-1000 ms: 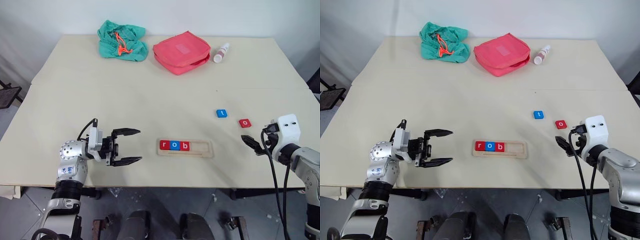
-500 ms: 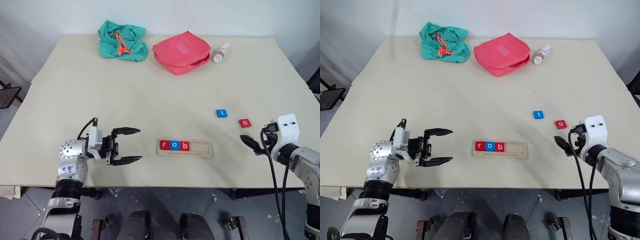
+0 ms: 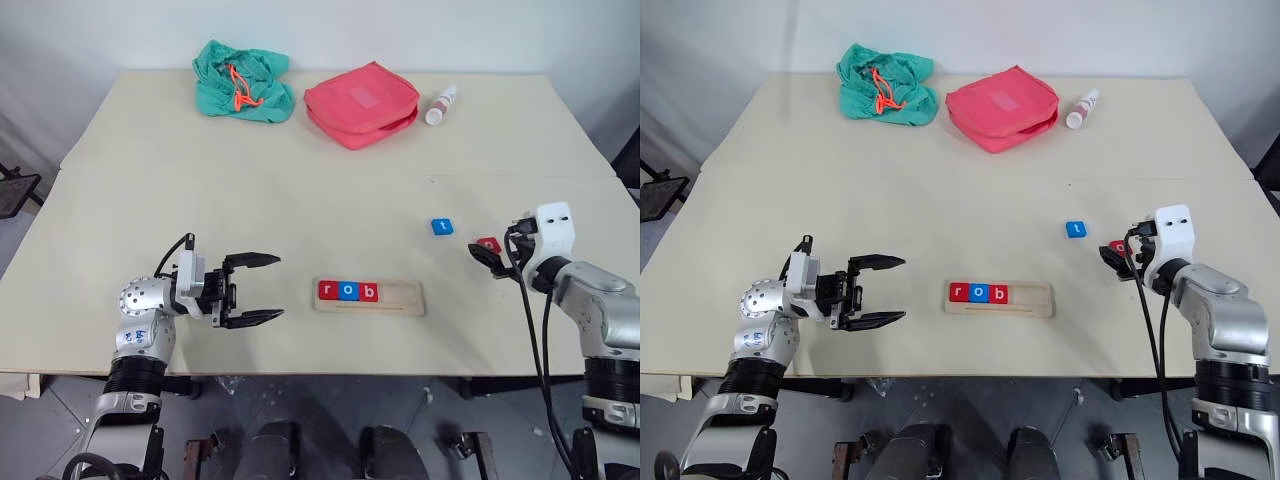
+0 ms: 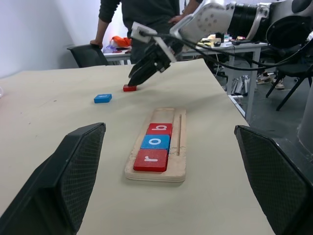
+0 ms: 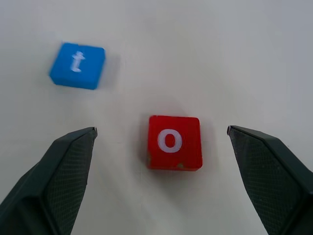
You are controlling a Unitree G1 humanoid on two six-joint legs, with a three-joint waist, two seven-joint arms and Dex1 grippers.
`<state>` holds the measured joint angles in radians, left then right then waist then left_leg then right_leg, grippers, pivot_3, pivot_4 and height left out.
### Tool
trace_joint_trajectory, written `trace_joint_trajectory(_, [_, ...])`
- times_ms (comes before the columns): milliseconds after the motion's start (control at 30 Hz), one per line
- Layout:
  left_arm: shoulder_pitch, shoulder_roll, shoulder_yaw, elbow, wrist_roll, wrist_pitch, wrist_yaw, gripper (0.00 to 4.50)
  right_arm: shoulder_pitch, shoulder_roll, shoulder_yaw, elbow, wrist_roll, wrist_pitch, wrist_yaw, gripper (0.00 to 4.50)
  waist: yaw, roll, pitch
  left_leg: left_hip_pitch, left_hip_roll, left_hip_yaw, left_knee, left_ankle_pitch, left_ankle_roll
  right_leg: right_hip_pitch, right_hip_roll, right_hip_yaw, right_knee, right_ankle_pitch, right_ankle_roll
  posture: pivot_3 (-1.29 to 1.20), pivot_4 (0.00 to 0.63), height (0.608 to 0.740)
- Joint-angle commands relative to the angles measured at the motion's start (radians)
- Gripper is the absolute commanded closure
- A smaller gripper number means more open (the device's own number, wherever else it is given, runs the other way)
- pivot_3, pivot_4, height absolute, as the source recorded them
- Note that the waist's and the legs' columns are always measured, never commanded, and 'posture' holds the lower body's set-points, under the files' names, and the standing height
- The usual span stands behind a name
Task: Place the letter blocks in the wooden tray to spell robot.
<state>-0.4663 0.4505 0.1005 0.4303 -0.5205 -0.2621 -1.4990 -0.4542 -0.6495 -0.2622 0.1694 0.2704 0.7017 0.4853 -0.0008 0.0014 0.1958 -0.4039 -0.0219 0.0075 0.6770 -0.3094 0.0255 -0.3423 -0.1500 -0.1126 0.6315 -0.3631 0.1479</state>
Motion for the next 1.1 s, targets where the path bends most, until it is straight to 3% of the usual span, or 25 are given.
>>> trace_joint_trajectory(33, [0.009, 0.013, 0.017, -0.041, -0.012, -0.005, -0.003, 0.0, -0.019, 0.0, 0.005, 0.026, -0.01, -0.04, 0.001, 0.04, -0.001, 0.0, 0.0, 0.0, 0.0, 0.0, 0.0, 0.0, 0.0, 0.0, 0.0, 0.0, 0.0, 0.0, 0.0, 0.0, 0.15, 0.74])
trace_joint_trajectory(133, [0.022, 0.019, 0.023, -0.051, -0.013, -0.004, 0.001, 0.0, -0.024, 0.007, 0.02, 0.065, -0.007, -0.049, 0.012, 0.04, -0.003, 0.0, 0.0, 0.0, 0.0, 0.0, 0.0, 0.0, 0.0, 0.0, 0.0, 0.0, 0.0, 0.0, 0.0, 0.0, 0.15, 0.74])
trace_joint_trajectory(200, [0.022, 0.018, 0.023, -0.054, -0.012, -0.002, 0.005, 0.0, -0.025, 0.011, 0.024, 0.083, -0.008, -0.057, 0.013, 0.41, -0.003, 0.0, 0.0, 0.0, 0.001, 0.0, 0.0, 0.0, 0.0, 0.0, 0.0, 0.0, 0.0, 0.0, 0.0, 0.0, 0.15, 0.74])
trace_joint_trajectory(267, [0.022, 0.018, 0.024, -0.057, -0.012, 0.001, 0.006, 0.0, -0.025, 0.015, 0.027, 0.092, -0.009, -0.067, 0.013, 0.93, -0.003, 0.0, 0.0, 0.0, 0.001, 0.0, 0.0, 0.0, 0.0, 0.0, 0.0, 0.0, 0.0, 0.0, 0.0, 0.0, 0.15, 0.74])
trace_joint_trajectory(467, [0.019, 0.016, 0.023, -0.054, -0.011, 0.004, 0.002, 0.0, -0.023, 0.035, 0.026, 0.1, -0.012, -0.075, 0.004, 3.06, -0.001, 0.0, 0.0, 0.0, 0.0, 0.0, 0.001, 0.0, 0.0, 0.001, 0.0, 0.0, 0.0, 0.0, 0.0, 0.0, 0.15, 0.74])
trace_joint_trajectory(633, [0.014, 0.012, 0.021, -0.045, -0.011, 0.0, -0.004, 0.0, 0.007, 0.05, -0.014, -0.03, 0.017, -0.027, -0.04, 3.05, -0.001, 0.0, 0.0, 0.0, 0.001, 0.0, 0.001, 0.0, 0.0, 0.001, 0.0, 0.0, 0.0, 0.0, 0.0, 0.0, 0.15, 0.74])
trace_joint_trajectory(833, [0.015, 0.013, 0.02, -0.044, -0.013, 0.0, -0.011, 0.0, 0.125, 0.079, -0.044, -0.361, 0.088, 0.131, -0.096, 3.05, 0.0, 0.0, 0.0, 0.0, 0.0, 0.0, 0.0, 0.0, 0.0, 0.0, 0.0, 0.0, 0.0, 0.0, 0.0, 0.0, 0.15, 0.74])
trace_joint_trajectory(967, [0.013, 0.016, 0.017, -0.037, -0.018, 0.009, -0.028, 0.0, 0.287, 0.142, -0.093, -0.692, 0.155, 0.301, -0.179, 3.05, 0.007, 0.0, 0.0, 0.0, 0.0, -0.001, -0.001, 0.0, 0.0, 0.0, 0.0, 0.0, 0.0, 0.0, 0.0, 0.0, 0.15, 0.74])
trace_joint_trajectory(1100, [0.003, 0.028, 0.022, -0.023, -0.024, 0.016, -0.047, 0.0, 0.39, 0.187, -0.112, -0.833, 0.177, 0.376, -0.225, 3.05, 0.007, 0.0, 0.0, 0.0, -0.001, -0.001, -0.001, 0.0, 0.0, 0.0, 0.0, 0.002, 0.0, 0.0, 0.0, 0.0, 0.15, 0.74])
